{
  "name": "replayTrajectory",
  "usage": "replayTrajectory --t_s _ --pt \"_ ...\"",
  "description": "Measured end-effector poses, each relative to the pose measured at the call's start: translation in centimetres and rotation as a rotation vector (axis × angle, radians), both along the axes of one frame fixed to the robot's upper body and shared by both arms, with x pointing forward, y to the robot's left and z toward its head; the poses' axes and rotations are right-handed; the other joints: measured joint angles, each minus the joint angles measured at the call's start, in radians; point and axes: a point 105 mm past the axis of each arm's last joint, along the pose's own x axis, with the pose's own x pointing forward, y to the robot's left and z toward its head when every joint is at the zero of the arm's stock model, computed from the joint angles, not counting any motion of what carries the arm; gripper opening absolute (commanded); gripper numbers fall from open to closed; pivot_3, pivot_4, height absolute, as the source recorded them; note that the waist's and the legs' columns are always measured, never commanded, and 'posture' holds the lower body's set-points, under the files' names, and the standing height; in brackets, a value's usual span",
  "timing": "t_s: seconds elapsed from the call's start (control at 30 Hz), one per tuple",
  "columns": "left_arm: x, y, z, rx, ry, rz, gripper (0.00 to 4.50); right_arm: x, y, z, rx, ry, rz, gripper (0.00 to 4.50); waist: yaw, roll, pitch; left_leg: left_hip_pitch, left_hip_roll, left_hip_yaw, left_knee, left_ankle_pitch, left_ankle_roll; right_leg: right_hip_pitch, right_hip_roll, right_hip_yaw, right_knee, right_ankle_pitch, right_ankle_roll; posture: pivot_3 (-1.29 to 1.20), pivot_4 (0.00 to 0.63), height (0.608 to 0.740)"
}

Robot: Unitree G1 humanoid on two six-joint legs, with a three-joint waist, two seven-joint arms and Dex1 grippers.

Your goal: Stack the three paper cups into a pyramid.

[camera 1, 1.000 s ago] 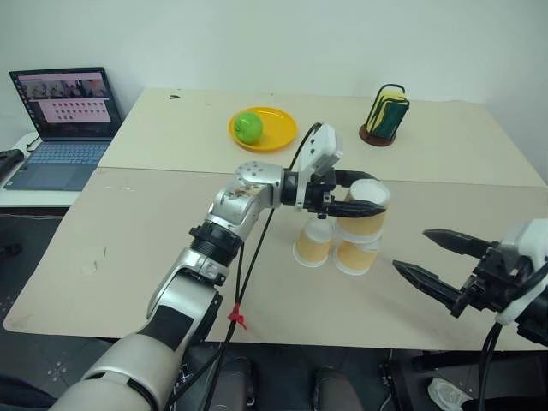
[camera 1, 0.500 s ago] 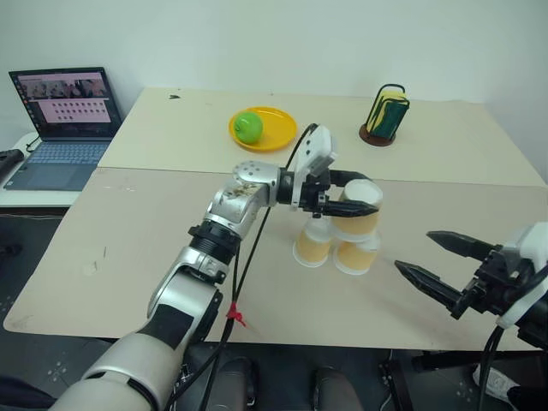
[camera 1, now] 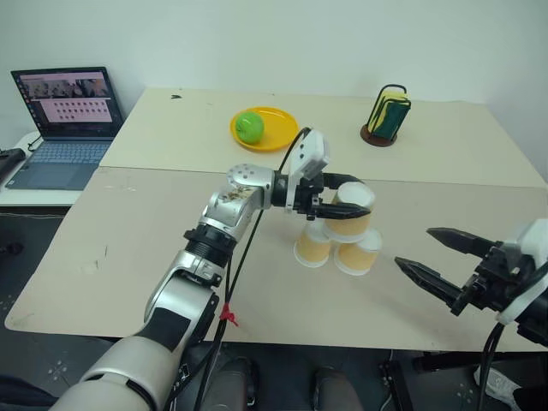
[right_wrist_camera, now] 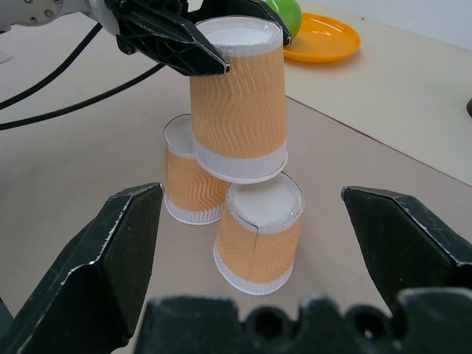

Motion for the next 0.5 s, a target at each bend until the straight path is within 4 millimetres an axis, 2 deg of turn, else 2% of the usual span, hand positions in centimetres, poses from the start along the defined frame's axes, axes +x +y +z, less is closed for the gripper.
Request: replayTrajectory --t_s 0.4,0.47,0.5 --pt "-0.15 -0.11 -0.09 0.001 0.000 -0.009 2.60 -0.19 -0.05 -0.35 -0.001 0.016 -0.006 4.50 0.000 0.000 0.000 0.000 0.000 0.000 0.000 0.000 0.000 0.000 0.000 0.000 0.000 0.000 0.000 0.00 0.150 0.726" --pt "-0.18 -0.11 -0.11 0.002 -0.001 -0.012 3.60 -0.19 -0.05 -0.34 -0.001 0.015 -0.006 4.50 0.000 0.000 0.000 0.000 0.000 0.000 0.000 0.000 0.000 0.000 0.000 0.000 0.000 0.000 0.000 0.00 0.150 0.726" --pt "-0.19 -0.12 -0.15 0.004 -0.001 -0.012 3.88 -0.19 -0.05 -0.33 -0.001 0.014 -0.006 4.50 0.000 0.000 0.000 0.000 0.000 0.000 0.000 0.000 0.000 0.000 0.000 0.000 0.000 0.000 0.000 0.00 0.150 0.726"
